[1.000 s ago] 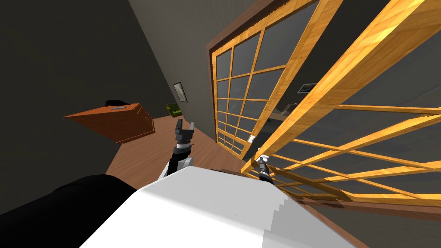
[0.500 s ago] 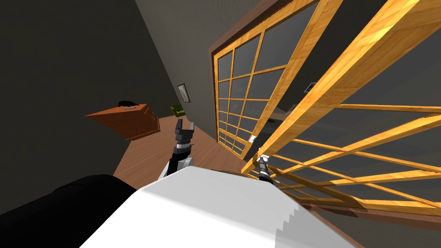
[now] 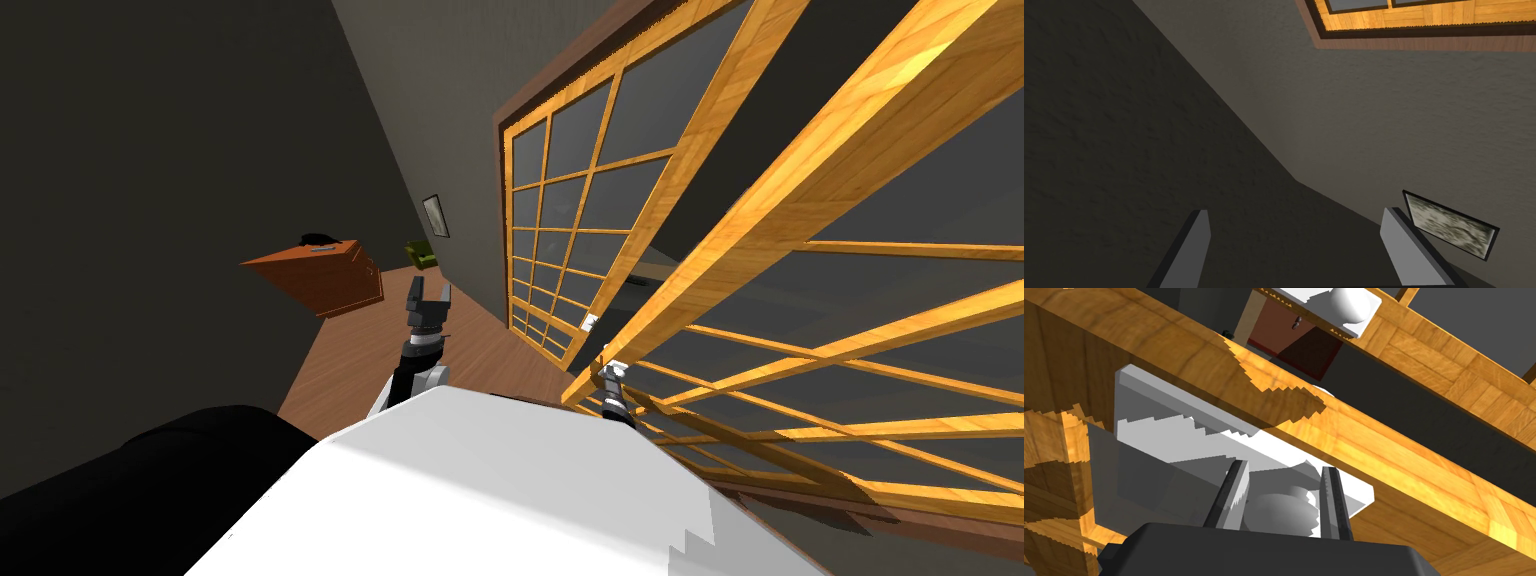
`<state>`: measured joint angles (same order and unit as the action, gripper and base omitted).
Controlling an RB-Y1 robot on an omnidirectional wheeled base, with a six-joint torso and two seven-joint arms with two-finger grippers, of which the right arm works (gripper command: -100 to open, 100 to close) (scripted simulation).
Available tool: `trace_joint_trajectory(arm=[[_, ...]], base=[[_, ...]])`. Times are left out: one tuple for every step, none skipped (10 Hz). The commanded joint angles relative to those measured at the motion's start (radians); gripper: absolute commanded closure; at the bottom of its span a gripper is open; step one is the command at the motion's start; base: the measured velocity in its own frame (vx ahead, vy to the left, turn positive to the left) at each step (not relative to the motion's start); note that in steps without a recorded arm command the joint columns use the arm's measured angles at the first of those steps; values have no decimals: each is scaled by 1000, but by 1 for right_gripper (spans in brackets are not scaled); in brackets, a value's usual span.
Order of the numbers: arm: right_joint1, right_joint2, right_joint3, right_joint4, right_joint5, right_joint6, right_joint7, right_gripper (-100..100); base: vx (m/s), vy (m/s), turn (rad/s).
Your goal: Pull the door open
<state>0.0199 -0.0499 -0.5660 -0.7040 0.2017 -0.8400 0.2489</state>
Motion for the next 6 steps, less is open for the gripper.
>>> trace_joint_trajectory(arm=[[-20, -32, -19, 46, -15, -20, -5, 100], [-18, -36, -10, 44, -30, -20, -41, 100], [-18, -36, -10, 59, -30, -20, -41, 100], [-18, -36, -10, 44, -30, -20, -41, 100], [-16, -39, 0, 42, -46, -20, -77, 100], [-14, -43, 9, 40, -62, -20, -105, 100]], base=[[-27, -8, -20], [-35, -9, 75], [-31, -13, 45], [-12, -4, 5], [-20, -9, 67], [-60, -34, 110]])
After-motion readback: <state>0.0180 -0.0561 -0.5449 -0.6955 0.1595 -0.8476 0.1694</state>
